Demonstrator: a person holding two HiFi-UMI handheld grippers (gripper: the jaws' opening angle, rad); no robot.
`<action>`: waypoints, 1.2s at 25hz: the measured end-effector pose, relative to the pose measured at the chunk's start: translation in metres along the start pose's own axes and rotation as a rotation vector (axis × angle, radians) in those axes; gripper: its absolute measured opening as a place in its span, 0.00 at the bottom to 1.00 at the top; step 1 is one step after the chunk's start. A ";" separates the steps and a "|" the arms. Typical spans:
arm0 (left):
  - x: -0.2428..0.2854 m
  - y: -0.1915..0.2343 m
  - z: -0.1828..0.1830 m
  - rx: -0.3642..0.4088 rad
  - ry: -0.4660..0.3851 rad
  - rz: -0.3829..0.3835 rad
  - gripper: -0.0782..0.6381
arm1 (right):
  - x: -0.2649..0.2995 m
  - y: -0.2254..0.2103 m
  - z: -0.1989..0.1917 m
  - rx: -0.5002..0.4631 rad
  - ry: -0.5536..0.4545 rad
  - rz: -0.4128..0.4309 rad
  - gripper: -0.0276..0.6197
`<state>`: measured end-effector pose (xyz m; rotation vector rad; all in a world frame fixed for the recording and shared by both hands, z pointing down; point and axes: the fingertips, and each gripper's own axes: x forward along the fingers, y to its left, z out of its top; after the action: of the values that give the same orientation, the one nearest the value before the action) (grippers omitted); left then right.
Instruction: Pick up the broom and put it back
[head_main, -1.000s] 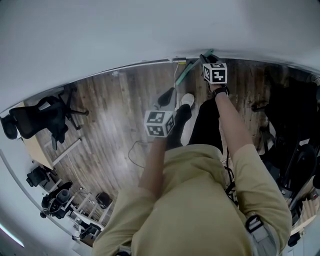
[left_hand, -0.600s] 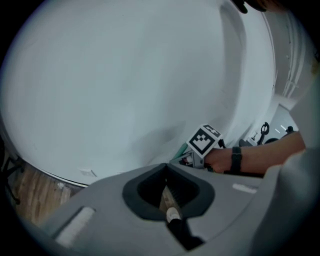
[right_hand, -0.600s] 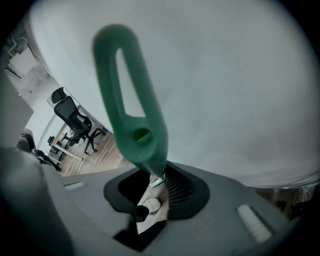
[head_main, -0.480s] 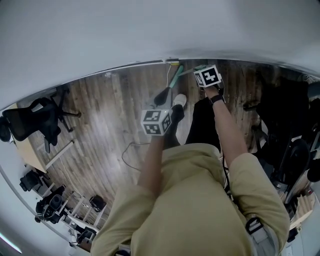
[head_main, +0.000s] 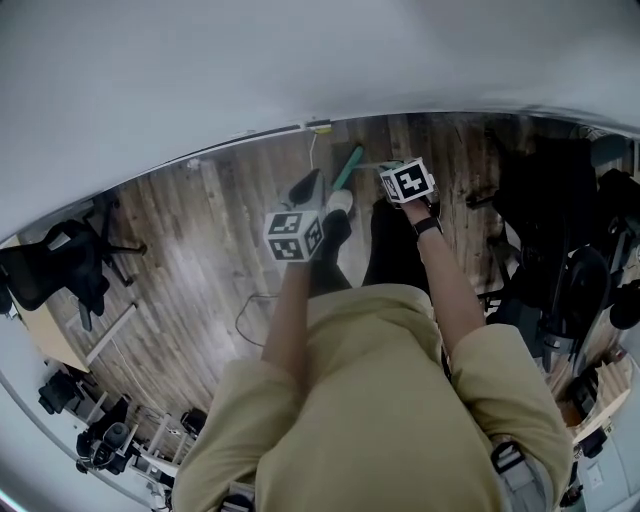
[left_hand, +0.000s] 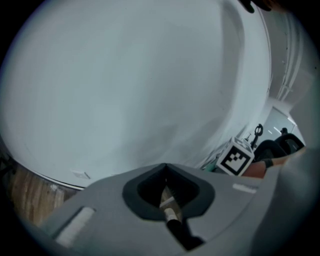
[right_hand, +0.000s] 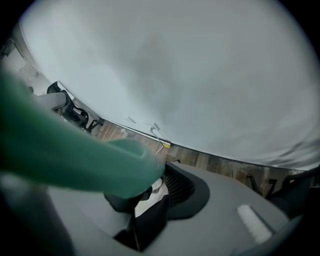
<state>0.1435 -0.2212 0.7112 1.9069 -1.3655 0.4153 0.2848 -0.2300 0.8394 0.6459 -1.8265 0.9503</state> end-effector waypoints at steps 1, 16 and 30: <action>0.001 0.001 -0.001 0.001 0.000 0.002 0.11 | 0.002 -0.002 -0.002 0.004 0.003 -0.006 0.19; -0.024 0.035 -0.022 0.012 0.028 0.081 0.11 | 0.076 0.010 0.118 -0.075 -0.299 -0.026 0.20; -0.025 0.039 -0.028 -0.006 0.031 0.091 0.11 | 0.090 0.004 0.139 0.006 -0.363 0.050 0.59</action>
<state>0.1027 -0.1908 0.7290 1.8309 -1.4356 0.4832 0.1754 -0.3453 0.8847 0.8206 -2.1676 0.9150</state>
